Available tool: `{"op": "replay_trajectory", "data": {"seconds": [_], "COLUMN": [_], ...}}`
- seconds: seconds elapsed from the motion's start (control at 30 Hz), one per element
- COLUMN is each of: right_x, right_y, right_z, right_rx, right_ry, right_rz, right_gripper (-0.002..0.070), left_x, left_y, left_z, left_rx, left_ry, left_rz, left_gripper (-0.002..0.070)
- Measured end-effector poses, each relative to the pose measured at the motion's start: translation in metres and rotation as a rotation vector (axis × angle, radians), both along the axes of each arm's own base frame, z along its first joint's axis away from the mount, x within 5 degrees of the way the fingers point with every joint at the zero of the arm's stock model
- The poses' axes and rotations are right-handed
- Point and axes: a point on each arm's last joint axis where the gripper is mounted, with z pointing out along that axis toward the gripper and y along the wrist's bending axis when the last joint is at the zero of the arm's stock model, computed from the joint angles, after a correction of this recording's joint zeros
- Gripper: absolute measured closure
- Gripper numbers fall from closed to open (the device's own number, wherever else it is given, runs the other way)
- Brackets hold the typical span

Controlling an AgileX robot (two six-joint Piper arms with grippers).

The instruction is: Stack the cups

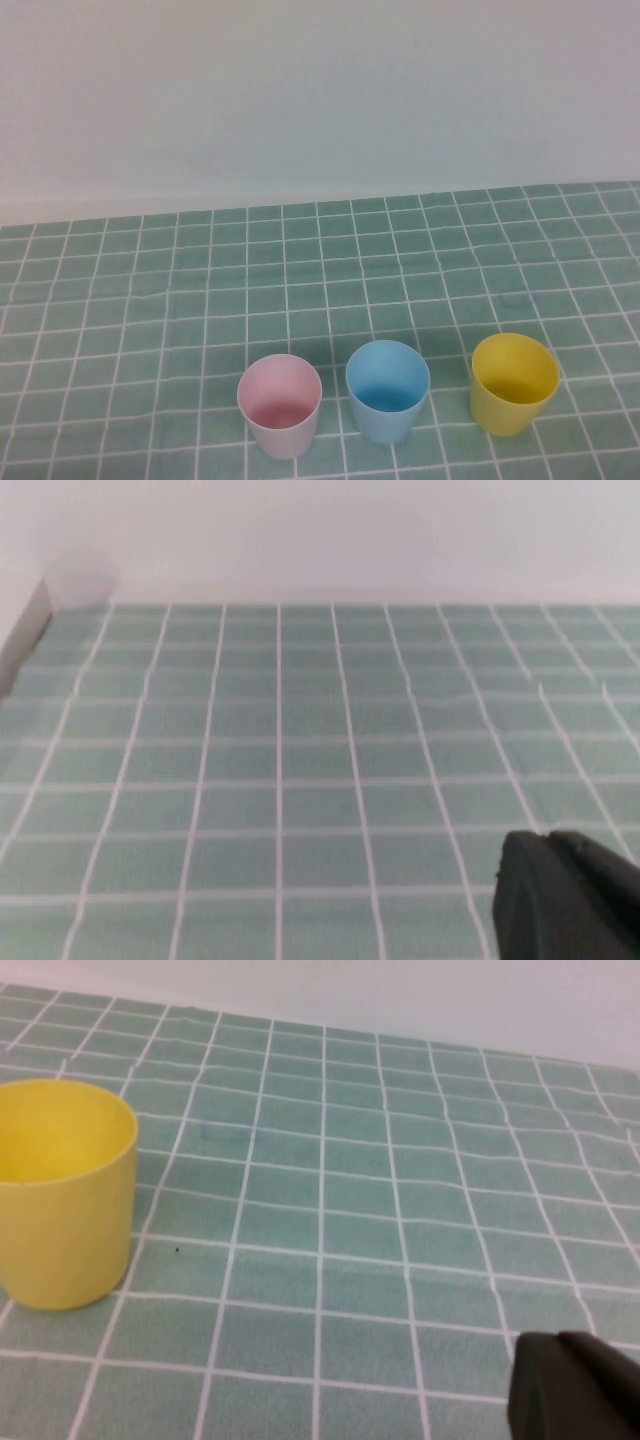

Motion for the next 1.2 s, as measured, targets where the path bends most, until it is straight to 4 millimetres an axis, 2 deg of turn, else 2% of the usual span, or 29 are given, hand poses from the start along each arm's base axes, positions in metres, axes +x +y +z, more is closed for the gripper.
{"op": "replay_trajectory", "data": {"seconds": [0.2, 0.27, 0.57, 0.73, 0.8, 0.93, 1.07, 1.13, 1.2], "right_x": [0.003, 0.004, 0.005, 0.005, 0.005, 0.005, 0.004, 0.003, 0.001], "right_y": [0.001, 0.001, 0.002, 0.002, 0.002, 0.002, 0.002, 0.002, 0.002], "right_z": [0.007, 0.012, 0.027, 0.032, 0.034, 0.039, 0.044, 0.050, 0.060], "right_rx": [0.003, 0.005, 0.014, 0.017, 0.018, 0.021, 0.024, 0.015, -0.020], "right_ry": [-0.105, -0.163, -0.323, -0.382, -0.404, -0.450, -0.513, -0.525, -0.521], "right_rz": [0.005, 0.008, 0.015, 0.018, 0.019, 0.021, 0.024, 0.025, 0.026], "right_gripper": [0.0678, 0.0678, 0.0678, 0.0678, 0.0678, 0.0678, 0.0678, 0.0678, 0.0678], "left_x": [0.002, 0.002, 0.002, 0.000, 0.000, -0.001, -0.002, -0.005, -0.012], "left_y": [-0.002, -0.002, -0.002, -0.003, -0.003, -0.002, -0.002, -0.002, -0.002], "left_z": [0.026, 0.030, 0.030, 0.040, 0.042, 0.046, 0.050, 0.064, 0.088], "left_rx": [-0.033, -0.038, -0.041, -0.058, -0.086, -0.292, -0.343, -0.344, -0.283], "left_ry": [-0.286, -0.328, -0.334, -0.446, -0.461, -0.493, -0.499, -0.507, -0.534], "left_rz": [-0.021, -0.024, -0.024, -0.034, -0.035, -0.033, -0.036, -0.040, -0.042], "left_gripper": [0.0676, 0.0676, 0.0676, 0.0676, 0.0676, 0.0676, 0.0676, 0.0676, 0.0676]}}
